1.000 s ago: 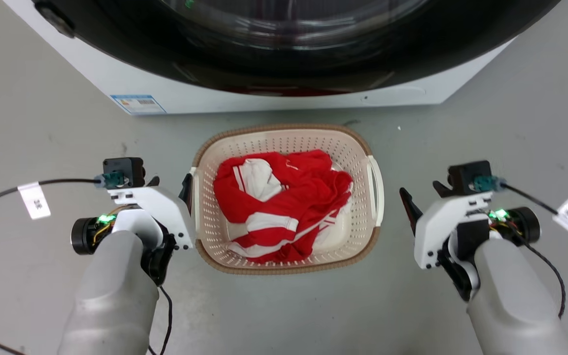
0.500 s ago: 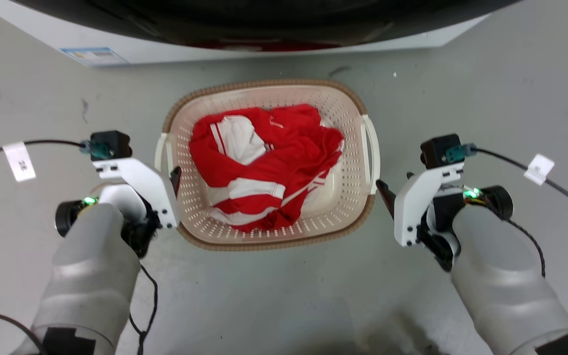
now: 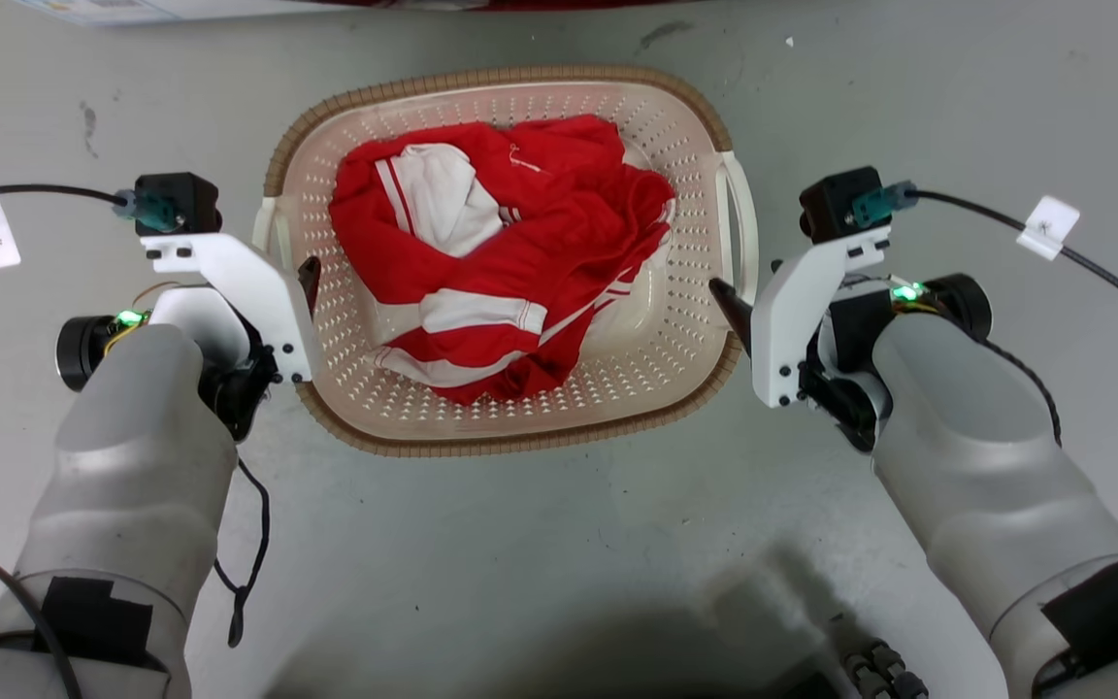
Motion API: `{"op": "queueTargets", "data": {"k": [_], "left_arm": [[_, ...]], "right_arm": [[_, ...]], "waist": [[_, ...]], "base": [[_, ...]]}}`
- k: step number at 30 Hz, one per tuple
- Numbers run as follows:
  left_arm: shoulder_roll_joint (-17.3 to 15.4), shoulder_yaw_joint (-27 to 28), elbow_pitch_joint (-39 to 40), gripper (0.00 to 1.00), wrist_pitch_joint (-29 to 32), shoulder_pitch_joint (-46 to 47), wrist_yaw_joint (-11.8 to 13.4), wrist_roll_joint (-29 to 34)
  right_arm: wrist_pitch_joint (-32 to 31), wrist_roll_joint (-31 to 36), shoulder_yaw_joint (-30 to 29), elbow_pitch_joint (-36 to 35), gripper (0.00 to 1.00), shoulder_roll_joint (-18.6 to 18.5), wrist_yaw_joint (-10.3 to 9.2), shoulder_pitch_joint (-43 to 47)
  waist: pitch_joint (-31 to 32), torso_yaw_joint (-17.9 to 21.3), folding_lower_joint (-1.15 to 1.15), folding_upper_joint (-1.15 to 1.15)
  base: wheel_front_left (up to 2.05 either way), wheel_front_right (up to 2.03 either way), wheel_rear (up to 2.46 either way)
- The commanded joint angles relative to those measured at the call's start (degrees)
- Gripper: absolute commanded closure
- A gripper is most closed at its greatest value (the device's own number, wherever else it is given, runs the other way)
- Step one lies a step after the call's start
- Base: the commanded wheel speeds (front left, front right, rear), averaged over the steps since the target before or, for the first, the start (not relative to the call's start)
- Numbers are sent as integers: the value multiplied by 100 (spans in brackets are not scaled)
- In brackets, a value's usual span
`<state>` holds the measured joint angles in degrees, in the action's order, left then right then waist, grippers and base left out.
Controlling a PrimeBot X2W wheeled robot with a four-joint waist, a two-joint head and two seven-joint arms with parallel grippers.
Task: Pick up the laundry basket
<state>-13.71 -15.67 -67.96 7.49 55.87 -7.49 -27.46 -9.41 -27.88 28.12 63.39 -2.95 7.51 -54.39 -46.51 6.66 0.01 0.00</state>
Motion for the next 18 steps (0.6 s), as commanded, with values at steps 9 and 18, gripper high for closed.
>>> {"op": "queueTargets", "data": {"k": [9, 18], "left_arm": [[51, -350, -95, 0, 24, 441, 4, -151], [123, -661, -140, 0, 89, 666, 4, -336]], "right_arm": [[-32, -392, 399, 374, 0, 11, -4, -642], [-200, -617, 720, 598, 0, 13, -4, -891]], "waist": [[-350, -104, -1, 0], [-530, -190, -1, 0]], "base": [[0, 0, 0], [0, 0, 0]]}}
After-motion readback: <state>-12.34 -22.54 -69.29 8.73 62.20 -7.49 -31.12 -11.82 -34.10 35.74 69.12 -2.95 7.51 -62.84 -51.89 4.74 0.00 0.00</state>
